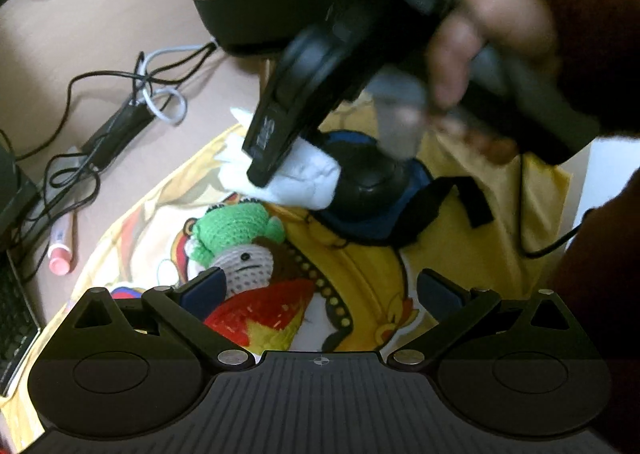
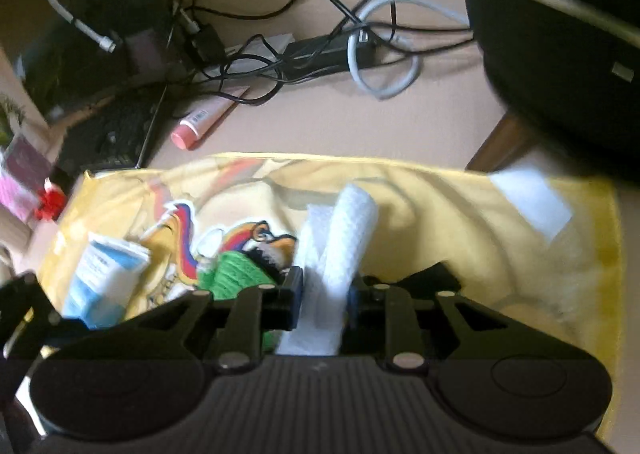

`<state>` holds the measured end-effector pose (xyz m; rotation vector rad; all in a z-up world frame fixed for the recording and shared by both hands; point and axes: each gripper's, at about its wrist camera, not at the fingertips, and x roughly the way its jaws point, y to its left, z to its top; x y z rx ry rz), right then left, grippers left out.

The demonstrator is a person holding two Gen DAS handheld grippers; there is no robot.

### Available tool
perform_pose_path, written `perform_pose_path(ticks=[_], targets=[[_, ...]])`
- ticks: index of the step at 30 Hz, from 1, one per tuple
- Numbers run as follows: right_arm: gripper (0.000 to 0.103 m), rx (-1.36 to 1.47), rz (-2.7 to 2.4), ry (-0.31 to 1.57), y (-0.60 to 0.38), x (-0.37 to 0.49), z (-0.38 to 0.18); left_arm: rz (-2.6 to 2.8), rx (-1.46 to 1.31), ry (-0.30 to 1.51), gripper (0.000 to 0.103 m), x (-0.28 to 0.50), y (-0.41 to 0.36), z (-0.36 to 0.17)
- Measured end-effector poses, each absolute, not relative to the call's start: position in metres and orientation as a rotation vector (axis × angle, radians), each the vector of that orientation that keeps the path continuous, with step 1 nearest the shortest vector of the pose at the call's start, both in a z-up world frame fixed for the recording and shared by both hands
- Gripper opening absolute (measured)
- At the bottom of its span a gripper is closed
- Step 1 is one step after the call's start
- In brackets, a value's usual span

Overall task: Organize soft objects
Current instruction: 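Wipe the strawberry toy's red body with the tissue in the right gripper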

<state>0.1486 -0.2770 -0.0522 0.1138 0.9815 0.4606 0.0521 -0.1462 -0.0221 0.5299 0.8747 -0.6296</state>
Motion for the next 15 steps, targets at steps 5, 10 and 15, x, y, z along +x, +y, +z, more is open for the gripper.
perform_pose_path(ticks=[5,10,15], targets=[[0.014,0.203,0.569,1.015,-0.289,0.139,-0.044,-0.535,0.585,0.872,0.103,0.062,-0.148,-0.033],[0.014,0.307,0.703,1.07,-0.284,0.131,-0.046,-0.419,0.558,0.955,0.103,0.084,-0.13,-0.044],[0.014,0.534,0.856,1.127,-0.277,0.149,-0.055,-0.286,0.443,1.083,0.103,0.105,-0.107,-0.056]])
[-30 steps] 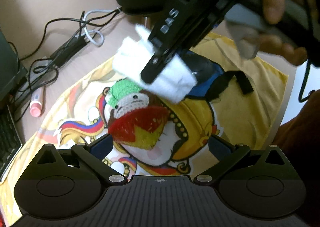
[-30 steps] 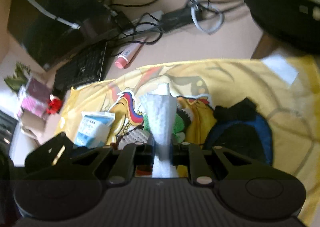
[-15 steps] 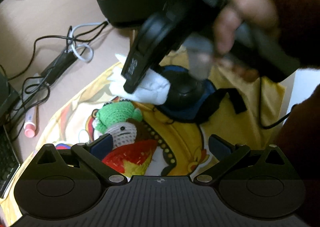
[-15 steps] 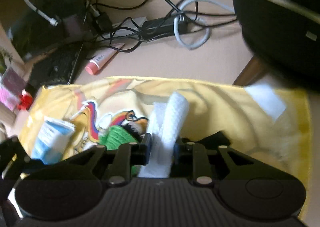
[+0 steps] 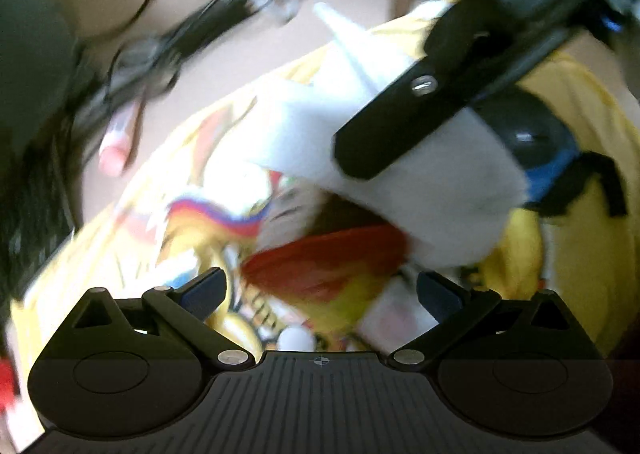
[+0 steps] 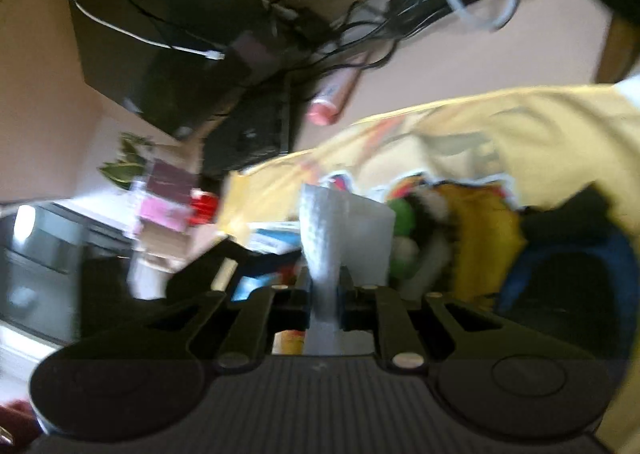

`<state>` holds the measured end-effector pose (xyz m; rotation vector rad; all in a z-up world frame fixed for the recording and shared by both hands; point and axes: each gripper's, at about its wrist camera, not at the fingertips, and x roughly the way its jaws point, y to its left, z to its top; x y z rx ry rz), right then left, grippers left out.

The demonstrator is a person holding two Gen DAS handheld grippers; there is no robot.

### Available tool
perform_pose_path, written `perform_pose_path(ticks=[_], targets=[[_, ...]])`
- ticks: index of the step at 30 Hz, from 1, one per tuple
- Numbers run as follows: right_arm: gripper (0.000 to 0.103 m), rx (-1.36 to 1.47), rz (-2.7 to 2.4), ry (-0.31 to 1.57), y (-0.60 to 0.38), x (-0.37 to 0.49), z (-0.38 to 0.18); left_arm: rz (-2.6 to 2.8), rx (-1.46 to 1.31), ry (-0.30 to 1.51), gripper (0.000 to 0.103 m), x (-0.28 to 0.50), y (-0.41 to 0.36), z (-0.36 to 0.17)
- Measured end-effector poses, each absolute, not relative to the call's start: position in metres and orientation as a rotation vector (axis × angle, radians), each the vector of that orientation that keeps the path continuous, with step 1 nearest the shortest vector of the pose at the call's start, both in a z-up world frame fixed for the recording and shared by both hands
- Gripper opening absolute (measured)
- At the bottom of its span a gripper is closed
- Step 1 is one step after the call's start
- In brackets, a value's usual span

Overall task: Organize soft objects
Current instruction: 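Wipe the strawberry toy's red body with the tissue in the right gripper, then move the tissue in the right gripper onto the blue-and-white packet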

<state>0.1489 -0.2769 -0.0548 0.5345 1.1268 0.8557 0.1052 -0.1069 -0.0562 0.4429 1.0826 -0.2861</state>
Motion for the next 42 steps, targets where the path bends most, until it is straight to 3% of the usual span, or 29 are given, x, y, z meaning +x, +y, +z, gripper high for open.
perform_pose_path(ticks=[12,18,27,30,34,37,42], targets=[[0.014,0.32,0.614,1.058,-0.284,0.157,-0.06,-0.364,0.383,1.068,0.103,0.065,-0.092,-0.035],[0.012,0.442,0.607,1.005,-0.27,0.148,-0.032,-0.409,0.411,1.011,0.103,0.039,-0.068,-0.024],[0.01,0.576,0.819,0.92,-0.158,0.136,0.013,-0.361,0.277,1.01,0.103,0.02,0.019,-0.023],[0.011,0.441,0.802,0.917,-0.112,0.13,0.001,-0.363,0.242,1.011,0.103,0.015,0.038,-0.025],[0.018,0.121,0.65,0.932,-0.082,0.107,-0.031,-0.363,0.247,0.993,0.103,0.01,0.057,-0.028],[0.047,0.077,0.663,0.957,-0.083,0.093,-0.036,-0.378,0.227,1.002,0.103,0.01,0.065,-0.029],[0.047,-0.064,0.634,0.986,-0.076,0.086,-0.038,-0.385,0.184,1.007,0.103,0.022,0.07,-0.037]])
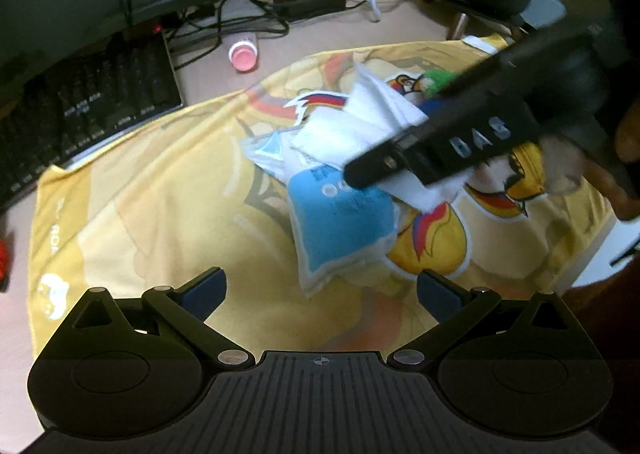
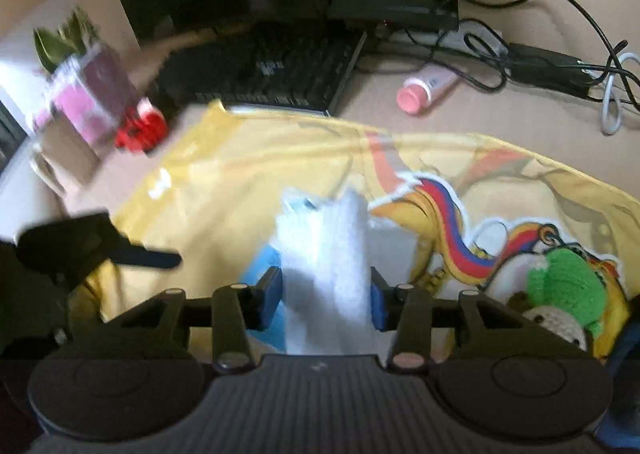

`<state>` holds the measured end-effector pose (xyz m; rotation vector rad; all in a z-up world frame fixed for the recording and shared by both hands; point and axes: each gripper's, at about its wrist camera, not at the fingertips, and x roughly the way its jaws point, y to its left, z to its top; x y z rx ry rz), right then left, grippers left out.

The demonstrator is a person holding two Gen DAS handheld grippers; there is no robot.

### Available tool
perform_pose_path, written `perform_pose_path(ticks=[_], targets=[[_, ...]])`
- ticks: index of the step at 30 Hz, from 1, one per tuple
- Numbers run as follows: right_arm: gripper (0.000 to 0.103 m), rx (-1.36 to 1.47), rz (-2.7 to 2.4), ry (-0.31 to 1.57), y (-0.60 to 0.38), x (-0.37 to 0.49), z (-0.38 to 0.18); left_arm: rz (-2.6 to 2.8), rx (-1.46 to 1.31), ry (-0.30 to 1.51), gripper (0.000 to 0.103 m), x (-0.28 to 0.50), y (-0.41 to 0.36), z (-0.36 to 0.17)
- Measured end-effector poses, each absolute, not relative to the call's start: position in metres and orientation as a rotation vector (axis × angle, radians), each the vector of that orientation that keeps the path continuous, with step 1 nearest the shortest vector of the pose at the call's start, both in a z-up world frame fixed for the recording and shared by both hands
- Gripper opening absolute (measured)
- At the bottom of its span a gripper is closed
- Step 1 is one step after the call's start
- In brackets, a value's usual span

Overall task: Organize soft objects
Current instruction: 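Move the tissue in the right gripper onto the blue-and-white packet, then rub the tissue across the blue-and-white packet with the right gripper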

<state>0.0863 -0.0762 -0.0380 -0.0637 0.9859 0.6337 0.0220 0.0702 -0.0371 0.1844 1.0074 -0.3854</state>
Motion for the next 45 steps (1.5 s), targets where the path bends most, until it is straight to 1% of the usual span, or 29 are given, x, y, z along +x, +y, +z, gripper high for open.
perform_pose_path(ticks=[2,4,5,6,7,8,11,14,16,20,23,26,31,35,40,42,45], targets=[[0.047,-0.031,0.634,1.015,-0.078,0.09,-0.043,-0.393,0.163,1.025,0.103,0.027,0.069,-0.041],[0.046,0.077,0.641,1.075,-0.089,0.099,-0.048,-0.398,0.168,1.024,0.103,0.028,0.068,-0.041],[0.036,0.141,0.645,1.112,-0.093,0.105,-0.052,-0.401,0.166,1.017,0.103,0.028,0.069,-0.041],[0.027,0.201,0.65,1.144,-0.097,0.11,-0.056,-0.401,0.159,1.012,0.103,0.028,0.07,-0.04],[0.013,0.231,0.656,1.153,-0.1,0.113,-0.055,-0.394,0.148,1.009,0.103,0.03,0.071,-0.04],[0.008,0.216,0.654,1.135,-0.1,0.114,-0.05,-0.379,0.134,1.005,0.103,0.031,0.073,-0.04],[0.008,0.172,0.677,1.076,-0.092,0.117,-0.031,-0.317,0.064,0.985,0.103,0.036,0.079,-0.037],[0.008,0.292,0.751,1.09,-0.08,0.129,-0.024,-0.28,-0.044,0.98,0.103,0.038,0.086,-0.033],[0.008,0.356,0.806,1.118,-0.07,0.135,-0.029,-0.288,-0.066,0.989,0.103,0.039,0.086,-0.033],[0.008,0.183,0.704,1.103,-0.056,0.131,-0.043,-0.269,0.031,1.024,0.103,0.037,0.069,-0.036],[0.009,0.135,0.683,1.059,-0.068,0.122,-0.041,-0.304,0.097,1.001,0.103,0.033,0.055,-0.034],[0.009,0.146,0.626,1.056,-0.087,0.121,-0.04,-0.323,0.118,0.99,0.103,0.032,0.048,-0.032],[0.009,0.042,0.555,1.046,-0.107,0.112,-0.044,-0.331,0.136,0.98,0.103,0.031,0.042,-0.03],[0.009,0.115,0.622,1.082,-0.113,0.103,-0.042,-0.331,0.146,0.999,0.103,0.03,0.041,-0.032],[0.009,0.291,0.8,1.154,-0.089,0.095,-0.041,-0.352,0.165,1.058,0.103,0.025,0.043,-0.042],[0.009,0.284,0.84,1.178,-0.077,0.091,-0.046,-0.359,0.163,1.073,0.103,0.023,0.045,-0.044],[0.009,0.194,0.806,1.194,-0.068,0.087,-0.053,-0.354,0.159,1.074,0.103,0.022,0.047,-0.044]])
